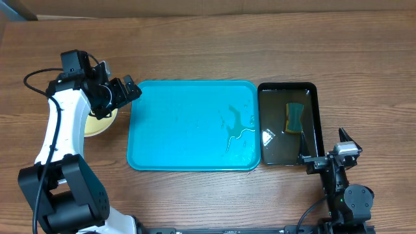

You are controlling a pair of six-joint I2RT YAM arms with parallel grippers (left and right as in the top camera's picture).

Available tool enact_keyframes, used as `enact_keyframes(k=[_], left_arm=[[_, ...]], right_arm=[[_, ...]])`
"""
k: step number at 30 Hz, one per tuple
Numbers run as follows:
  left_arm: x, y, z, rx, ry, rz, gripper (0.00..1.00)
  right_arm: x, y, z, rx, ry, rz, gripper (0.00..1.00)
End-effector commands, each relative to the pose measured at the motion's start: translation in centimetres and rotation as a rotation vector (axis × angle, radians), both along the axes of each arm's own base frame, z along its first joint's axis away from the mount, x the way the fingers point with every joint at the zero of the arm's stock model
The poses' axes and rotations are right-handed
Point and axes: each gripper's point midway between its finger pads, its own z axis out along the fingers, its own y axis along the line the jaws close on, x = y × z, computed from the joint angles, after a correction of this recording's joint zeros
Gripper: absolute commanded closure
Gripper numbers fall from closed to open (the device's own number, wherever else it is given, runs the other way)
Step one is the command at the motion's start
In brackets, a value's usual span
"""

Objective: Clean dirty plates on tray and stack at the side

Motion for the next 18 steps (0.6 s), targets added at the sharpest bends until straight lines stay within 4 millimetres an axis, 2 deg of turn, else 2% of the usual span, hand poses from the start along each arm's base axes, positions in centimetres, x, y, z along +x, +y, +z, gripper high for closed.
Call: enact_keyframes(k=[1, 3, 6, 10, 12, 14, 18], left_arm=[[-0.1, -0.4, 2.7, 0.026, -0.076, -0.029, 0.00], [-0.2, -1.0, 4.9, 0.041, -0.133, -0.043, 0.00], [-0.9, -2.5, 9.2, 0.065, -0.249, -0.078, 0.00], [-3.1, -5.9, 15.6, 0.089, -0.432, -0.158, 0.00], [-5.0, -8.1, 19.0, 0.094, -0.539, -0.213, 0.00], [-6.8, -9.5, 21.6, 0.093, -0.623, -0.251, 0.00], [-11.2, -11.4, 26.3, 0.091, -0.793, -0.307, 0.00]], right_arm=[[0.0, -0.2, -0.1, -0.008, -0.006, -0.006, 0.00], [0.0, -0.2, -0.1, -0.008, -0.006, -0.006, 0.00], [0.0, -0.2, -0.1, -0.008, -0.006, -0.006, 0.00], [0.0, -0.2, -0.1, -0.008, -0.006, -0.006, 0.00], [0.0, -0.2, -0.1, -0.008, -0.006, -0.006, 0.00], [0.0, -0.2, -0.1, -0.008, -0.006, -0.006, 0.00], [0.0, -0.2, -0.1, -0.008, -0.006, -0.006, 0.00]])
